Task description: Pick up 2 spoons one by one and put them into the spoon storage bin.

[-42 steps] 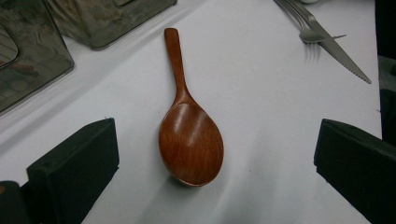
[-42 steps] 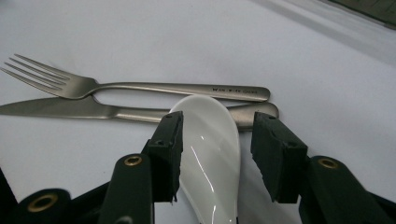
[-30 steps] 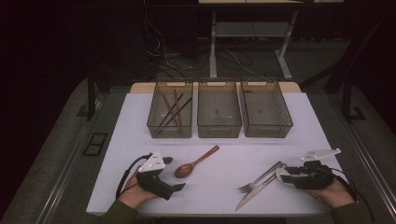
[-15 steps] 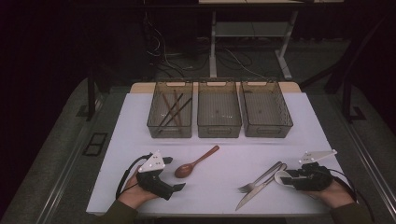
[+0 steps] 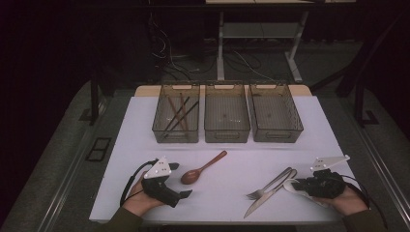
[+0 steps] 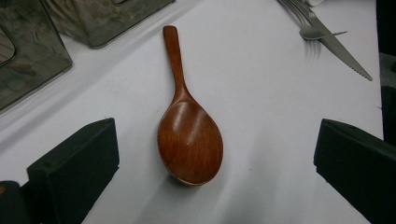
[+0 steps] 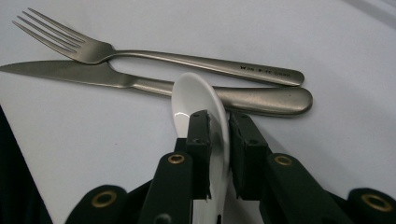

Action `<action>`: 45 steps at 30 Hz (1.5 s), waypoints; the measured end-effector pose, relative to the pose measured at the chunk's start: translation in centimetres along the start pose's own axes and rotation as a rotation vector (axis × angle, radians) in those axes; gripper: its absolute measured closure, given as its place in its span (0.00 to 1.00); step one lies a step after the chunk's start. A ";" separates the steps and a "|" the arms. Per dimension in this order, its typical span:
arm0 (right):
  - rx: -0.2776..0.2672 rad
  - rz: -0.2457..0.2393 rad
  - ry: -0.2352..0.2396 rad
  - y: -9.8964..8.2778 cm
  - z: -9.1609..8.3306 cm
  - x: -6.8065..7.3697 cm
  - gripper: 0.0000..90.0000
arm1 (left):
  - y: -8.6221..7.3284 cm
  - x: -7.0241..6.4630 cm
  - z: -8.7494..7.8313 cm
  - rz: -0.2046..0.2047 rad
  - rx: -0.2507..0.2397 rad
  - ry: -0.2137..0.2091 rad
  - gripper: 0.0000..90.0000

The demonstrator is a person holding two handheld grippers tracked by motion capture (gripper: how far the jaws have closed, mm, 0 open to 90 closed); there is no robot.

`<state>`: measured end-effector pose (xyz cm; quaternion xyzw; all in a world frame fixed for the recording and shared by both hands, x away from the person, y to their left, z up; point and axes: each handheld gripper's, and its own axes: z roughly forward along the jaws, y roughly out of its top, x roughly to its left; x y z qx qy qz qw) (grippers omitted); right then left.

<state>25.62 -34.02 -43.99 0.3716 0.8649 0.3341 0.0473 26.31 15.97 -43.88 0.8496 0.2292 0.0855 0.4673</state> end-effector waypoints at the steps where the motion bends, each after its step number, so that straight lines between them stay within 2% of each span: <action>1: -0.001 0.001 0.003 0.0 0.0 0.0 0.88 | 0.0 0.0 0.0 0.000 0.000 0.000 0.00; 8: 0.000 0.009 0.028 0.0 -0.3 -0.2 0.91 | 0.0 0.0 0.0 0.001 0.002 -0.001 0.00; 18: 0.014 -0.010 0.027 0.5 -0.4 0.0 0.92 | 0.0 0.0 0.0 0.001 0.003 -0.003 0.00; 29: -0.037 -0.015 0.006 1.6 -1.0 0.0 0.92 | 0.0 -0.1 0.1 0.002 0.006 -0.003 0.00; 45: -0.099 -0.016 -0.032 5.1 -0.2 -0.5 0.92 | 0.0 0.0 0.2 0.005 0.006 -0.004 0.00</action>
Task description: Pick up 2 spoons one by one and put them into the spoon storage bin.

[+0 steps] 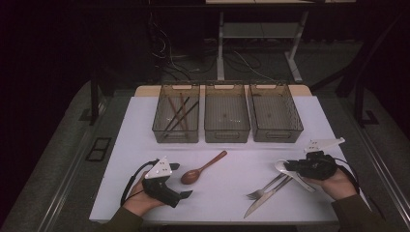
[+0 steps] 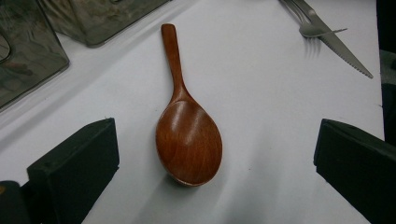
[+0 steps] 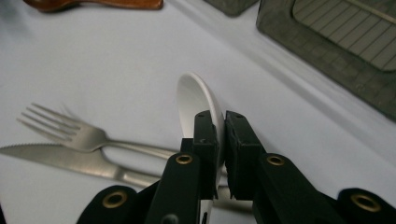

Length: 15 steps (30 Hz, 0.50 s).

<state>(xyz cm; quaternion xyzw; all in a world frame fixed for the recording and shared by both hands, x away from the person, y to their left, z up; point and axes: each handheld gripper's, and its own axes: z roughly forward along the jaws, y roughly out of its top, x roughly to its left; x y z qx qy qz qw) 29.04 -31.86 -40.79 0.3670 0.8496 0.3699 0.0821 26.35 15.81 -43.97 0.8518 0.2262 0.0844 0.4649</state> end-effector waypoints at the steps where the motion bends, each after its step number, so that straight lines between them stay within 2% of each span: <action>1: -0.004 -0.001 0.000 0.2 0.1 0.0 0.92 | 0.0 0.0 0.0 0.001 0.001 0.000 0.00; 15: -0.054 -0.018 -0.005 3.1 0.8 0.1 0.92 | 0.0 0.1 0.0 0.001 0.004 -0.001 0.00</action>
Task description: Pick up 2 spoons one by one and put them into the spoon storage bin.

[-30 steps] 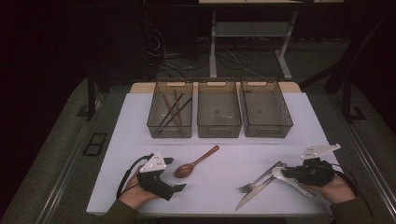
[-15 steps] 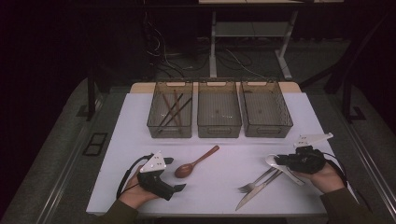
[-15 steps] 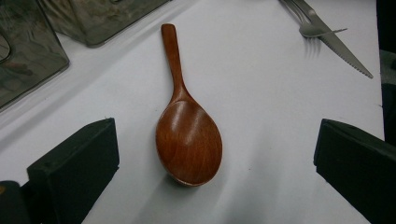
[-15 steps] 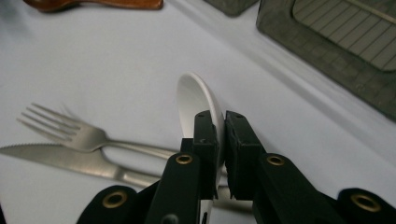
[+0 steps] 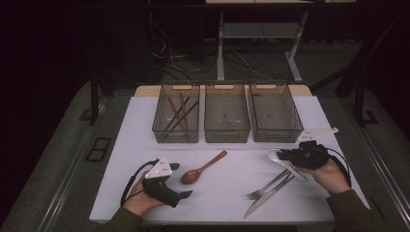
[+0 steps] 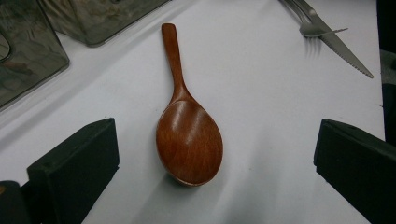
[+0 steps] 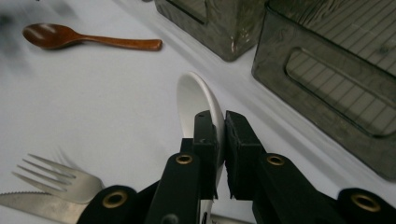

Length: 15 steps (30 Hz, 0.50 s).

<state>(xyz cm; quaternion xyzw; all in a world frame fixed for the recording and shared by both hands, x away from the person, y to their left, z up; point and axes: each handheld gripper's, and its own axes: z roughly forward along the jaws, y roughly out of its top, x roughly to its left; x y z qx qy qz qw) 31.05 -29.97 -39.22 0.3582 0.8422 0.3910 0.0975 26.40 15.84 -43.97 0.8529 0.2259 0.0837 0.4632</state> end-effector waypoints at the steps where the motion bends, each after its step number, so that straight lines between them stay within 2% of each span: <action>1: -0.006 -0.003 0.002 0.2 0.1 0.0 0.92 | 0.0 0.0 0.0 -0.001 -0.003 0.000 0.00; 15: -0.047 -0.016 0.013 3.3 1.3 0.3 0.92 | 0.0 0.1 0.1 0.001 0.004 -0.003 0.00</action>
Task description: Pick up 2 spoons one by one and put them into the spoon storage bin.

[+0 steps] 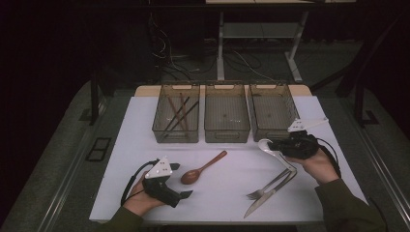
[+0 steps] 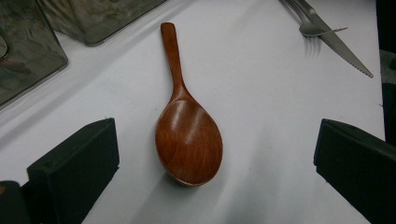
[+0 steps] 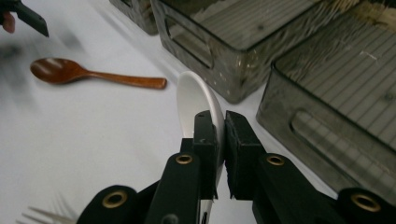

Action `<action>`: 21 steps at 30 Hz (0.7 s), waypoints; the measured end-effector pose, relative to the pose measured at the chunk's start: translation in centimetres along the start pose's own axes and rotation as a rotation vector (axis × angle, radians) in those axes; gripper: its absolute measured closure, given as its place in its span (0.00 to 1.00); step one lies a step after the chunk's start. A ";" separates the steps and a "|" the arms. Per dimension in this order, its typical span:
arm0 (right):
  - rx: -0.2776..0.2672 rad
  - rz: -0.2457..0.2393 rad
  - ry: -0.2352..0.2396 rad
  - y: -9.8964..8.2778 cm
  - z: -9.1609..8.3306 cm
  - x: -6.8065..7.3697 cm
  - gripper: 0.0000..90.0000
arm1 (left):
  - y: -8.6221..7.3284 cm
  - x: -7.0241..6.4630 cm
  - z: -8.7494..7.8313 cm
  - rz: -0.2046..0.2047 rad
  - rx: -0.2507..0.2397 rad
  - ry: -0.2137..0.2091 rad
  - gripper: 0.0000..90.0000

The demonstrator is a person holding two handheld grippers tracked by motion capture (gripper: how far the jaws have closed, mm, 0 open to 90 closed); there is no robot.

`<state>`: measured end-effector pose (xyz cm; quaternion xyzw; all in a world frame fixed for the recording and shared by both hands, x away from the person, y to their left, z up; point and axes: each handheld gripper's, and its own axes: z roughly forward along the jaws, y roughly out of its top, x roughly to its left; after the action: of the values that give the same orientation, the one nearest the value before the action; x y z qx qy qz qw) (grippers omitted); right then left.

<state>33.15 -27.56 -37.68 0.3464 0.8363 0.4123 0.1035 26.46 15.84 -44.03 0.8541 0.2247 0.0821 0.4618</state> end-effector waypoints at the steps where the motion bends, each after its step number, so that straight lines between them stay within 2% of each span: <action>1: -0.004 0.000 0.002 0.3 0.1 0.0 0.92 | 0.0 0.0 0.0 -0.001 0.000 0.000 0.00; 17: -0.088 -0.019 -0.002 5.5 2.7 0.2 0.92 | 0.0 -0.1 0.0 0.000 -0.007 -0.003 0.00; 21: -0.121 0.004 0.007 6.9 3.7 0.0 0.92 | 0.0 0.0 -0.1 0.000 -0.008 -0.003 0.00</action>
<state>38.23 -22.39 -34.82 0.3396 0.8096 0.4633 0.1206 26.42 15.88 -43.98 0.8523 0.2236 0.0816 0.4658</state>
